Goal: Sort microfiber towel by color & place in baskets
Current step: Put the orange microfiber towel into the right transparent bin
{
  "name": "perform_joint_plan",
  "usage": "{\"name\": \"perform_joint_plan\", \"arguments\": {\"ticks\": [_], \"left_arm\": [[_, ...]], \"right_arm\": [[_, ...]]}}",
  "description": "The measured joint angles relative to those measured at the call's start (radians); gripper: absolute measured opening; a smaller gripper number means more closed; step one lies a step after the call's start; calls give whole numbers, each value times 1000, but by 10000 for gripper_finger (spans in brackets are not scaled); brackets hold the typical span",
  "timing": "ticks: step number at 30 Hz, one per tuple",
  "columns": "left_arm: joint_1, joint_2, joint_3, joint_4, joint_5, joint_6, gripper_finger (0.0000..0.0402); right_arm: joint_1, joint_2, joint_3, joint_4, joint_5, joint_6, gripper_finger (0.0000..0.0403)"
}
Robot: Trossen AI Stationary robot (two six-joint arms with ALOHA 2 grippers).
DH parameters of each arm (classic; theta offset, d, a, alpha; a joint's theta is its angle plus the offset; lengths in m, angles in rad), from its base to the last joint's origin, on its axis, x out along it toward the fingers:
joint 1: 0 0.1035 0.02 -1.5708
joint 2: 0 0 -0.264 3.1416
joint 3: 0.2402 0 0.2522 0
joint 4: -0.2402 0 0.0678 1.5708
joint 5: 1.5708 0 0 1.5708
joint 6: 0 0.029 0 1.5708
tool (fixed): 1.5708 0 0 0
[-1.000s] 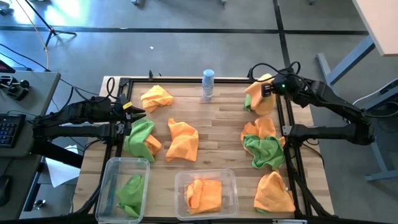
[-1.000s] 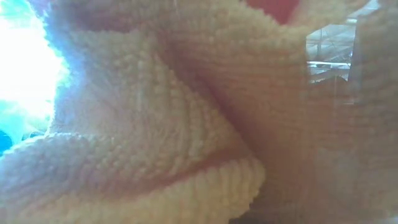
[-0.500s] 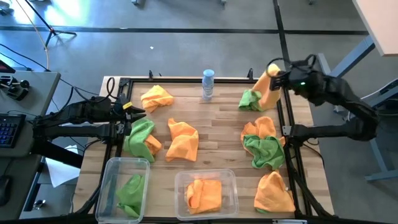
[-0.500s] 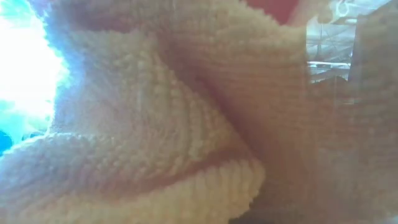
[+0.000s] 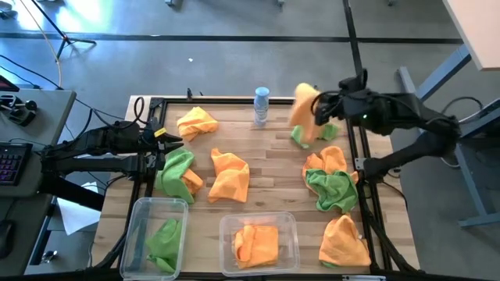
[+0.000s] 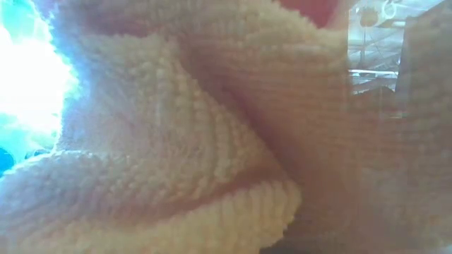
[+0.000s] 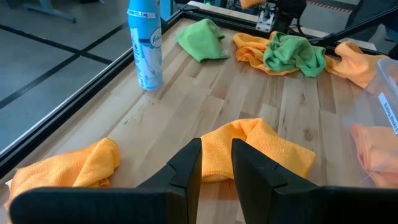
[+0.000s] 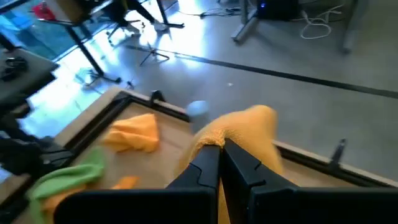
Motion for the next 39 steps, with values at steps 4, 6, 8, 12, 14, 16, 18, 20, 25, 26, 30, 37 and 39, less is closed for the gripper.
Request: {"name": "perform_joint_plan", "arguments": {"ticks": [4,6,8,12,14,16,18,20,25,26,30,37,39], "left_arm": [[0,0,0,0,0,0,74],[0,0,0,0,0,0,74],[0,0,0,0,0,0,74],[0,0,0,0,0,0,74],[0,0,0,0,0,0,74],[0,0,0,0,0,0,74],[0,0,0,0,0,0,74],[0,0,0,0,1,0,74],[0,0,0,0,5,0,74],[0,0,0,0,4,0,74],[0,0,0,0,5,0,74],[0,0,0,0,5,0,74],[0,0,0,0,5,0,74]], "right_arm": [[121,140,163,-93,61,91,0],[181,208,250,-133,85,139,0],[239,275,339,-156,110,179,0],[346,414,504,-174,155,246,0],[397,483,585,-174,176,279,0],[444,513,582,-107,205,303,0],[486,520,542,-33,207,333,0],[529,540,535,0,222,390,0],[656,610,538,95,355,457,0],[682,620,538,127,385,459,0],[761,664,539,253,501,458,0],[798,752,539,371,499,493,0],[797,778,539,370,464,538,0]]}}
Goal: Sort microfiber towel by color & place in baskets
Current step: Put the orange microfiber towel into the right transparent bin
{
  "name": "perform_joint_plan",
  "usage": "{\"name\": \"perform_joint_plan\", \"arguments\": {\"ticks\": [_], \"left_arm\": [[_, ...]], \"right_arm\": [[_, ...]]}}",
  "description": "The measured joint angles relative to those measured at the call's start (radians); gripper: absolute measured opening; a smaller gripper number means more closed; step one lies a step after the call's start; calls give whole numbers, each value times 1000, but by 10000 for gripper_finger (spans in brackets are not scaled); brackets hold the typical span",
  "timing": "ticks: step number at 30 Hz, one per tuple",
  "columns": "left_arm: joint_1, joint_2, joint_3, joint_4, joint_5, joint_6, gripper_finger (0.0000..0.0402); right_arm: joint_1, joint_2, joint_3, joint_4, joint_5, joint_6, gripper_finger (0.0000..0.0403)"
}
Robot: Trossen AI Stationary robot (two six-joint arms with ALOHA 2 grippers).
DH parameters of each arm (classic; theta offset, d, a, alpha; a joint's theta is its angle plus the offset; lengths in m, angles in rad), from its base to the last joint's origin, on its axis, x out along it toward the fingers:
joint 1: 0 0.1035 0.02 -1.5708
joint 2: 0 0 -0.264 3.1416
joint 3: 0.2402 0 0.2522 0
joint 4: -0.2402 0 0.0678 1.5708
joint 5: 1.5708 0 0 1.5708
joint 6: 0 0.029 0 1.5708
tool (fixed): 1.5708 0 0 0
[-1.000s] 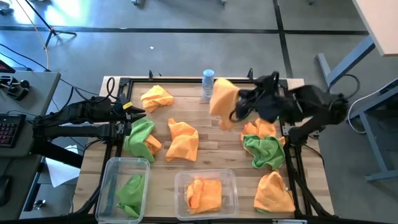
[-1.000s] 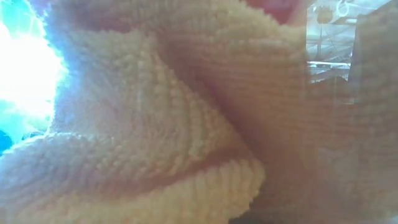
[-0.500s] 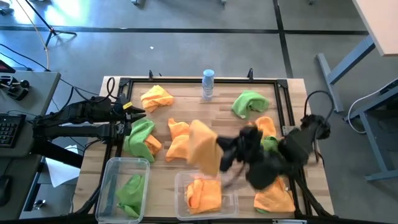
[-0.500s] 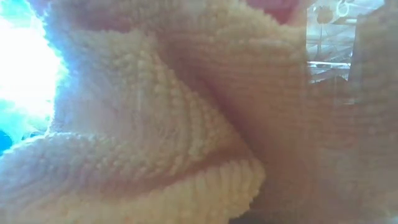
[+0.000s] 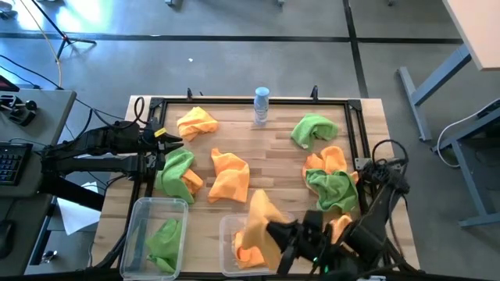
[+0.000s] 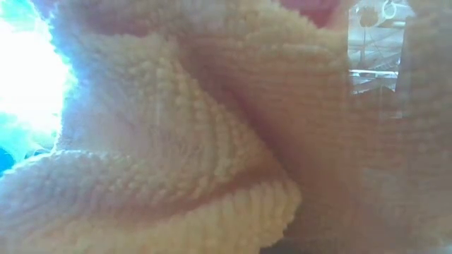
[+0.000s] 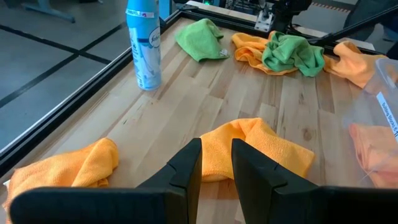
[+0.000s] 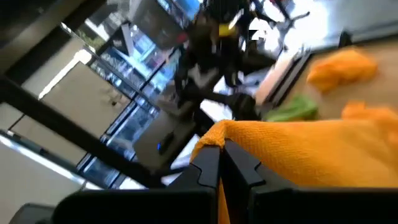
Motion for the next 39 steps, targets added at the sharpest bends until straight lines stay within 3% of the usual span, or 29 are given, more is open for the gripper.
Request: {"name": "perform_joint_plan", "arguments": {"ticks": [7,14,18,21,26,30,34,39], "left_arm": [[0,0,0,0,22,0,74],[0,0,0,0,27,0,74],[0,0,0,0,27,0,74],[0,0,0,0,27,0,74],[0,0,0,0,27,0,74],[0,0,0,0,27,0,74],[0,0,0,0,27,0,74],[0,0,0,0,27,0,74]], "right_arm": [[-26,79,0,-107,-191,230,0],[-48,150,-1,-405,-522,681,0],[-57,163,-1,-551,-613,880,0],[-77,162,-1,-556,-684,892,0],[-140,162,-1,-554,-900,837,0],[-185,162,-1,-538,-941,787,0],[-234,172,-5,-546,-1090,750,0],[-278,219,-7,-535,-1187,689,0]]}}
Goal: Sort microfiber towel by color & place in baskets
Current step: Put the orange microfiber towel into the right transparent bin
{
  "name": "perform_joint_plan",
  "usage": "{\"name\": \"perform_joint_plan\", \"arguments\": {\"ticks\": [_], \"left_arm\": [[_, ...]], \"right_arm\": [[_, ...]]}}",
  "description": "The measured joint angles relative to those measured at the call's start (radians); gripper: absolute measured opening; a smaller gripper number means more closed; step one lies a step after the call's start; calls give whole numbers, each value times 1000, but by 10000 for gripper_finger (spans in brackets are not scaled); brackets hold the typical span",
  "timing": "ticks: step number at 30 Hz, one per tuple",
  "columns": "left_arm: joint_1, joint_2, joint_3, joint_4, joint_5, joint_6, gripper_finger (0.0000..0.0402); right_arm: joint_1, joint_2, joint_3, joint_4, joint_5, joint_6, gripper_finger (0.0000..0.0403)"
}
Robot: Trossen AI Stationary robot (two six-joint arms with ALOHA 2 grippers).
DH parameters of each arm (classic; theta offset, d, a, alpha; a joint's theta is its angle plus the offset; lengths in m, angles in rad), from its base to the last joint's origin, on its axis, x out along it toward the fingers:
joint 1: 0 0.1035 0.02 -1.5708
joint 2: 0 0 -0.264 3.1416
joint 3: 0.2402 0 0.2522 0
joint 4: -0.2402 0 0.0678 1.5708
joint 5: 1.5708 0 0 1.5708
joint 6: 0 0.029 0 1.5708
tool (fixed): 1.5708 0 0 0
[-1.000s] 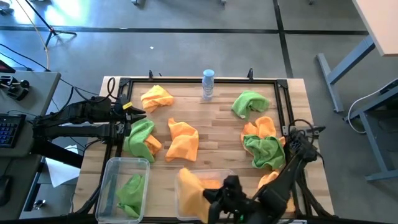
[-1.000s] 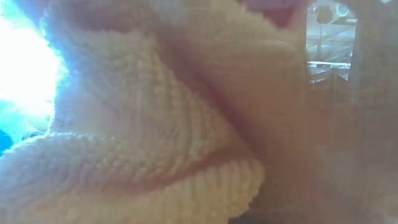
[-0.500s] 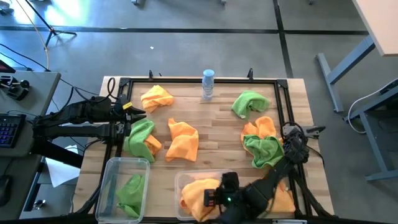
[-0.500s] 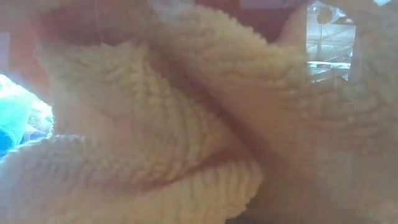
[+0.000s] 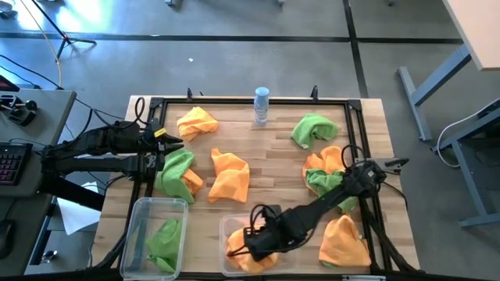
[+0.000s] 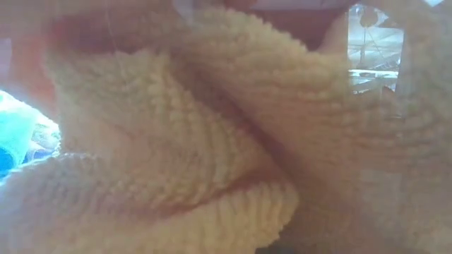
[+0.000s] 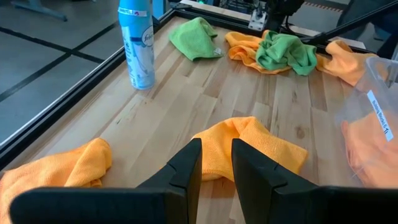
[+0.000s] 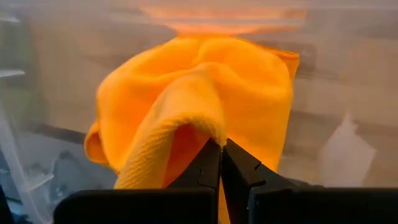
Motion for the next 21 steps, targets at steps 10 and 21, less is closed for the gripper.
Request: {"name": "perform_joint_plan", "arguments": {"ticks": [10,21], "left_arm": [[0,0,0,0,0,0,74],[0,0,0,0,0,0,74]], "right_arm": [[-9,63,0,73,-17,-28,9],[18,61,17,-9,4,13,113]]}}
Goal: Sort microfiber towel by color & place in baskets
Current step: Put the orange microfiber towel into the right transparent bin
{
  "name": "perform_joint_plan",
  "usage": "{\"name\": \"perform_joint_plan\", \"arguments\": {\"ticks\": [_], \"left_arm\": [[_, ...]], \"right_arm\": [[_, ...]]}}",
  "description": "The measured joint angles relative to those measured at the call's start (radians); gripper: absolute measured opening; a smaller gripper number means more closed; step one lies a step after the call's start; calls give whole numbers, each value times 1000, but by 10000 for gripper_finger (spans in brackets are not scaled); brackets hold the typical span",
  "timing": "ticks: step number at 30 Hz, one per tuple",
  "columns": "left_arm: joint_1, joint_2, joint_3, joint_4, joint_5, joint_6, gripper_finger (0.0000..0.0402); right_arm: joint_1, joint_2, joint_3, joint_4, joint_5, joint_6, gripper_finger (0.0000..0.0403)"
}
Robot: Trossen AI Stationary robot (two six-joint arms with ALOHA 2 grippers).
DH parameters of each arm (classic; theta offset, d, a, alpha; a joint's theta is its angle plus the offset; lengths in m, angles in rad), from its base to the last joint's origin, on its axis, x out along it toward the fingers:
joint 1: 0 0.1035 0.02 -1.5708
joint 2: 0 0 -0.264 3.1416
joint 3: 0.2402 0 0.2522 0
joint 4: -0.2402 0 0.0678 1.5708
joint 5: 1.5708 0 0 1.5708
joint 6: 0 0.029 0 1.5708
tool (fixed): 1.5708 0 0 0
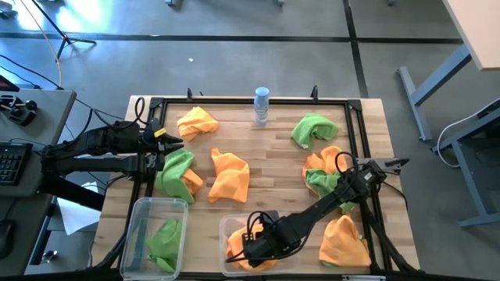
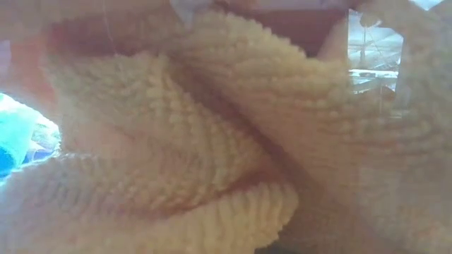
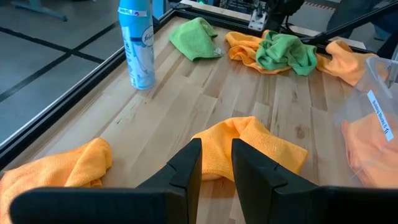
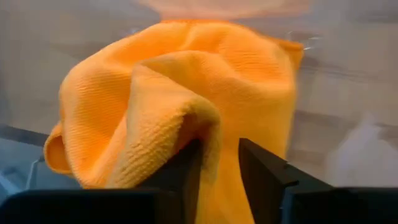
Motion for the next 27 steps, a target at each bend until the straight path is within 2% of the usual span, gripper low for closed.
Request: {"name": "perform_joint_plan", "arguments": {"ticks": [6,15,18,23,24,27], "left_arm": [[0,0,0,0,0,0,74],[0,0,0,-2,0,-10,74],[0,0,0,-2,0,-10,74],[0,0,0,-1,0,-9,74],[0,0,0,-1,0,-9,74],[0,0,0,-1,0,-9,74]], "right_arm": [[0,-33,33,-15,60,-82,153],[-19,-122,47,-102,182,-333,154],[-37,-136,47,-164,183,-421,124],[-75,-137,46,-188,186,-741,19],[-86,-137,46,-187,187,-812,11],[-117,-143,46,-202,190,-986,20]]}}
